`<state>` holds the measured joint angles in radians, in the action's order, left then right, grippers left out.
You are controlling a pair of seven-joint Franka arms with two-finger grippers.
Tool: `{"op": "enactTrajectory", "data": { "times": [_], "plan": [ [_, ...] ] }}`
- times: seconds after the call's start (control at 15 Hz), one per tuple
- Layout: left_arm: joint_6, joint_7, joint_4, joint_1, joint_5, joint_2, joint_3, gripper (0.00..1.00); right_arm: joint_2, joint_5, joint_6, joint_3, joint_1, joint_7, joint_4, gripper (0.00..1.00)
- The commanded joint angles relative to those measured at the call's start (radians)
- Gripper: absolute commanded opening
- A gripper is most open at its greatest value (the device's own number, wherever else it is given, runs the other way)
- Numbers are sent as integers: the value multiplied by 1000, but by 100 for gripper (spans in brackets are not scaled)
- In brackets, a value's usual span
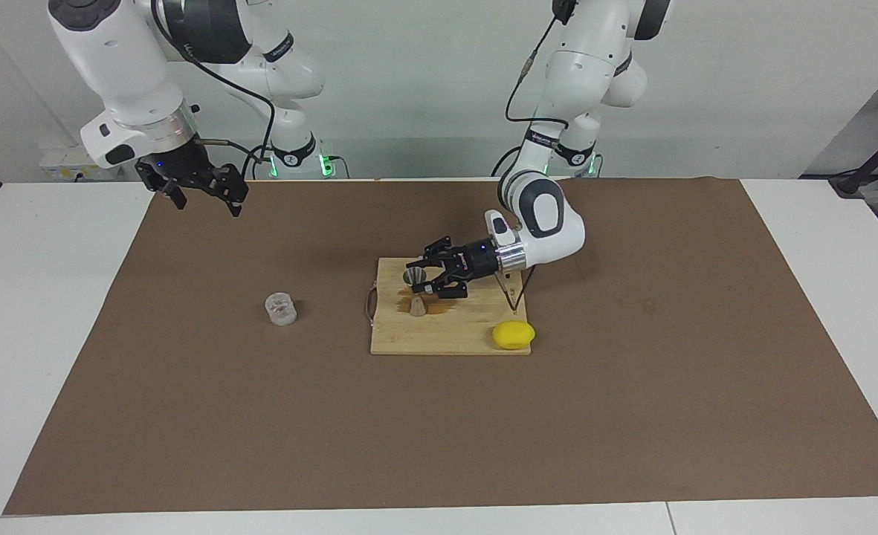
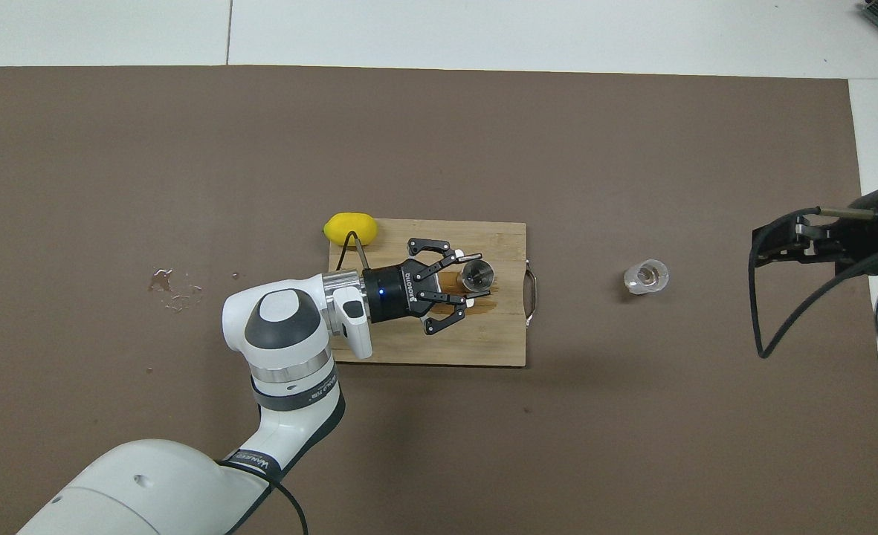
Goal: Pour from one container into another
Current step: 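Lower the metal cup onto the board and open the left gripper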
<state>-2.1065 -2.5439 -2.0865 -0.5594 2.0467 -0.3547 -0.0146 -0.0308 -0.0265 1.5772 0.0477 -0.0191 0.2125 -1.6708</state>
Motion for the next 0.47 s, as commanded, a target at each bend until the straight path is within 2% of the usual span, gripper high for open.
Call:
{"op": "enactTrajectory", "data": {
  "times": [0.0,0.2,0.4],
  "plan": [
    [-30,-33,-18,-14,26,8,-12,100,-12,0,24,6,-13,82,-26,99],
    [-24,-27,-23,-2,24,10,-13,100,6,42,46,6,-24,299,-32,96],
    [2,-27,-49,38,10,28,-16,100,43,152,61,4,-85,431,-43,96]
  ]
}}
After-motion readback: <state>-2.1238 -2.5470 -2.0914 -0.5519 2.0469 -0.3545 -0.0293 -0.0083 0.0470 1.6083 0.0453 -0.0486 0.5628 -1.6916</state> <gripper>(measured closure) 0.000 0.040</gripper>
